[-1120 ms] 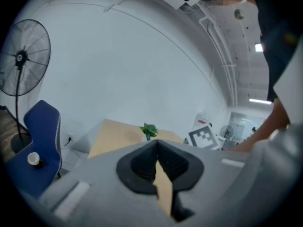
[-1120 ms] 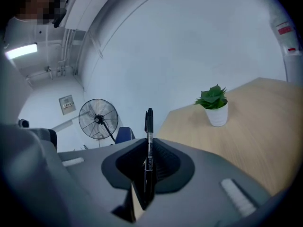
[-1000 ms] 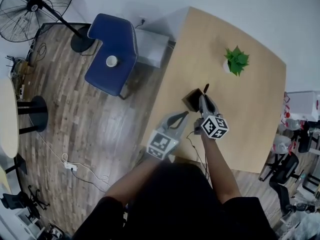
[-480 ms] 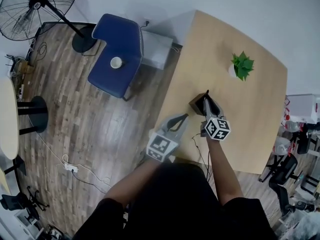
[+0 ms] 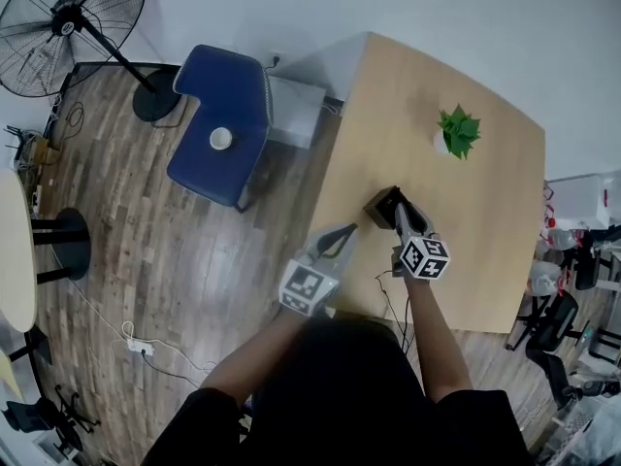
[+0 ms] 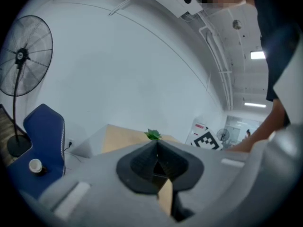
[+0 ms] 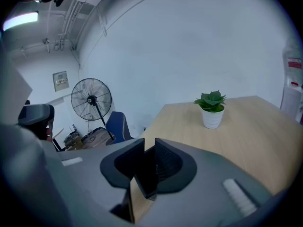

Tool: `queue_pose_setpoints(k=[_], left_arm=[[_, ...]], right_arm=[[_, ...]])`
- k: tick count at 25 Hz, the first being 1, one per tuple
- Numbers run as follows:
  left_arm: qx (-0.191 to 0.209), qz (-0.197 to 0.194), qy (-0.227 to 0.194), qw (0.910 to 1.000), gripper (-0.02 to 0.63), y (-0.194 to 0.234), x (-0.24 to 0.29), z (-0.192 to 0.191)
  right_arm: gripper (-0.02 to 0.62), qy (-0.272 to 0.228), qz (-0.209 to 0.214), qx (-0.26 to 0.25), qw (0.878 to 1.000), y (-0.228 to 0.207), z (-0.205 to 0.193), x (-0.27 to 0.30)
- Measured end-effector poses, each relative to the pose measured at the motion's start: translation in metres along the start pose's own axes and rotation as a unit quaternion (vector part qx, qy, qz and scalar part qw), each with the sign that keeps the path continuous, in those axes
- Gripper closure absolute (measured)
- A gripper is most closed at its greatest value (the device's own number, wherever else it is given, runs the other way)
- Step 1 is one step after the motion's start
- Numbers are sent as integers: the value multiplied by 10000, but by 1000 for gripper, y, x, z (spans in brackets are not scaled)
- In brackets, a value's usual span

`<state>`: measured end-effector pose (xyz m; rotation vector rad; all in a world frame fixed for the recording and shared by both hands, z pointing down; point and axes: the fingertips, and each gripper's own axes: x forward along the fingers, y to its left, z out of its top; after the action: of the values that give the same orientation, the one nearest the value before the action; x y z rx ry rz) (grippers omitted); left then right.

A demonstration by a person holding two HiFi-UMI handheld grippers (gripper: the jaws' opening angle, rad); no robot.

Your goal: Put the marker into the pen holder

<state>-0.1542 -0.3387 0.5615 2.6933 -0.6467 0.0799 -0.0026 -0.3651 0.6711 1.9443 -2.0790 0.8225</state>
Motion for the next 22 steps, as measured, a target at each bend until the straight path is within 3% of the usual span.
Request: queue_pose_setpoints(k=[4,7,12,15,22], left_arm=[[49,-204,-188,9996,604,-11,7,8],[247,-298,-294,9988,604,-23,14,18],[505,-112,-423,9978,604,-52,20,40],[544,136,-399,9976,604,-73,24,48],[1309,412,-377,9898,604,-155,54,62]], right_arm=[[568,-100,-48,211,9997,7,19,-39],[595,-300,-122,-98,9994,16,38,-75],[595,-653,-97,-401,9970,15,65,-141],[595,-991,-119,-450,9940,-2,85,-186],[595,-1536,-319,-382,9869,-68,113,-272]])
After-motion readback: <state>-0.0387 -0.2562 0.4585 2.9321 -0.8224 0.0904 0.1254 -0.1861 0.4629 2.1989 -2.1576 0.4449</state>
